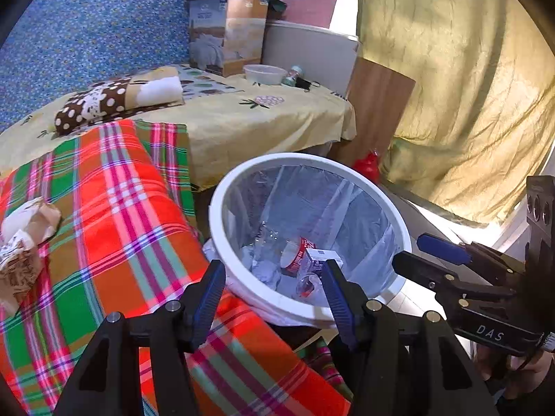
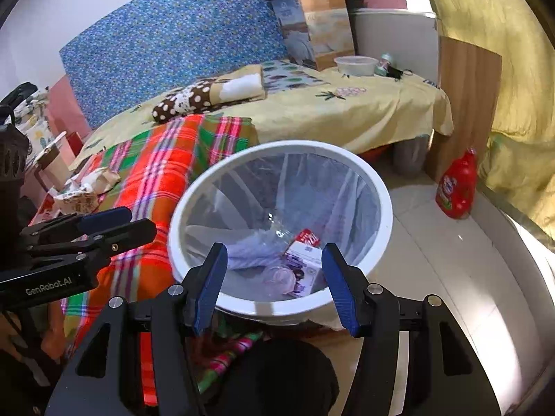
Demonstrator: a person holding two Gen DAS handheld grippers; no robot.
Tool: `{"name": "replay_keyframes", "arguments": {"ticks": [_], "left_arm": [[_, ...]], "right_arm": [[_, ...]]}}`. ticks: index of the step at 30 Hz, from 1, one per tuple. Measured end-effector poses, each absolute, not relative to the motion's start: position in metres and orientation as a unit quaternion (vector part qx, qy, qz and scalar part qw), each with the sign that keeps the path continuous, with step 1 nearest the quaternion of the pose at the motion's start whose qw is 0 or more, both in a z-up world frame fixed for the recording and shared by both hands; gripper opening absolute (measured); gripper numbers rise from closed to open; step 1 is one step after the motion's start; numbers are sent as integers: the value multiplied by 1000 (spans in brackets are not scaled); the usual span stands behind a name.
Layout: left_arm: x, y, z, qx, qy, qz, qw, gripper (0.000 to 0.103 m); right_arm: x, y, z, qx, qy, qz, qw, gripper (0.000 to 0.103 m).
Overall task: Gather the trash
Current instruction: 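Move both tools over the bin and open them to drop cup and carton, then pull both open tools back from the bin toward the bed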
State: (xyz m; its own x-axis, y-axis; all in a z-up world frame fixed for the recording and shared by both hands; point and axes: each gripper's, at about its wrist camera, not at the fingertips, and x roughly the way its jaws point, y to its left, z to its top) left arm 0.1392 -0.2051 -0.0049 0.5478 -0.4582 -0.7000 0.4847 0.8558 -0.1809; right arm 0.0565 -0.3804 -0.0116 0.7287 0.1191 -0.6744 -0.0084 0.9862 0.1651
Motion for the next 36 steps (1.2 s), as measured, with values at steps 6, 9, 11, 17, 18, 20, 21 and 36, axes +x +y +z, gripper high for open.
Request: {"name": "replay_keyframes", "arguments": {"ticks": [6,9,11,17,18,20,21,36], "left_arm": [[126,-191,5,17,379,-251,891,57],[120,-181,9,13,372,-243,895,57],[116,-175,11,12,368,-238,899,57],[104,-151,11,2,367,-215,905,57],[103,-145,11,-3,369,-211,905,57],[99,-134,10,-13,370,-202,906,57],[97,-130,10,-16,371,-199,907,57],[71,-44,10,-50,363,-115,923,56]], "right_arm": [[50,-368,-2,68,344,51,935,58],[48,-362,0,72,339,63,936,58],[48,-358,-1,74,339,70,935,58],[46,-338,0,65,343,88,933,59],[46,-333,-1,66,344,99,931,58],[45,-325,0,64,345,117,929,58],[45,-322,0,62,345,123,928,58],[55,-256,5,43,357,204,911,58]]}}
